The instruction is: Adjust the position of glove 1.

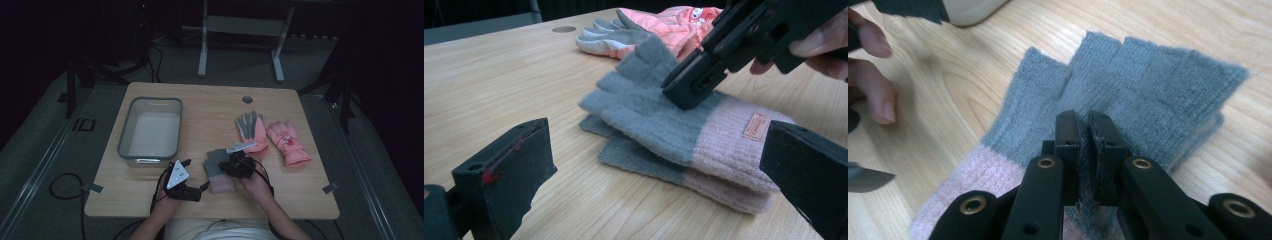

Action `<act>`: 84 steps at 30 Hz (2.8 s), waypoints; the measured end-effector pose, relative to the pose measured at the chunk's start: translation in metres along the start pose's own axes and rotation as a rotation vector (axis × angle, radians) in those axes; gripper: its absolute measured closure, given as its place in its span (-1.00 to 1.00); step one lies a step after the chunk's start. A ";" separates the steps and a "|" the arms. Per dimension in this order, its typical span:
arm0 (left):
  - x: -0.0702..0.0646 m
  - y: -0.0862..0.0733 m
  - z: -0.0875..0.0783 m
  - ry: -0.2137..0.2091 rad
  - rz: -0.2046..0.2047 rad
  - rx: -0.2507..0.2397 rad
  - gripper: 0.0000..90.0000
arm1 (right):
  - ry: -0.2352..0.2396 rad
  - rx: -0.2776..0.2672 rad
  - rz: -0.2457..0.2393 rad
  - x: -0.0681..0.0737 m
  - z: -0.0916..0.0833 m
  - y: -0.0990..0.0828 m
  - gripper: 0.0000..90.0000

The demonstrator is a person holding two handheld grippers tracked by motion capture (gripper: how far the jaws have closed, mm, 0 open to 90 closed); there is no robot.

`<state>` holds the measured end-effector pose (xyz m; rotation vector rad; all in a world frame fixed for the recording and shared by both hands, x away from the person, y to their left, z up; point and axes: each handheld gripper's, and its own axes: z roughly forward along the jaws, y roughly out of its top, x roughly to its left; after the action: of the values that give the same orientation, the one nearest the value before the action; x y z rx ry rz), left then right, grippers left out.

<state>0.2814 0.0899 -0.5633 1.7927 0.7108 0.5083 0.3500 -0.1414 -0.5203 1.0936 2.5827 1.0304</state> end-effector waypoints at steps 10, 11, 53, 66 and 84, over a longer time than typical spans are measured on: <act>0.000 0.000 0.000 -0.008 0.007 0.005 -0.99 | 0.021 0.021 0.003 -0.005 0.011 -0.004 0.84; 0.000 0.000 0.000 -0.010 0.007 0.006 -0.99 | 0.025 0.019 0.006 -0.005 0.011 -0.005 0.83; -0.042 0.014 0.046 -0.172 0.429 0.318 -0.42 | -0.047 0.012 0.126 -0.060 0.019 0.014 0.03; -0.038 0.018 0.047 -0.180 0.431 0.359 -0.05 | -0.082 0.063 0.133 -0.057 0.031 0.013 -0.11; -0.024 0.040 0.038 -0.241 0.305 0.381 0.52 | 0.086 0.032 0.088 -0.047 0.016 0.025 0.66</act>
<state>0.2972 0.0387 -0.5378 2.2930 0.3832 0.3610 0.4043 -0.1521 -0.5220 1.2065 2.6474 1.0817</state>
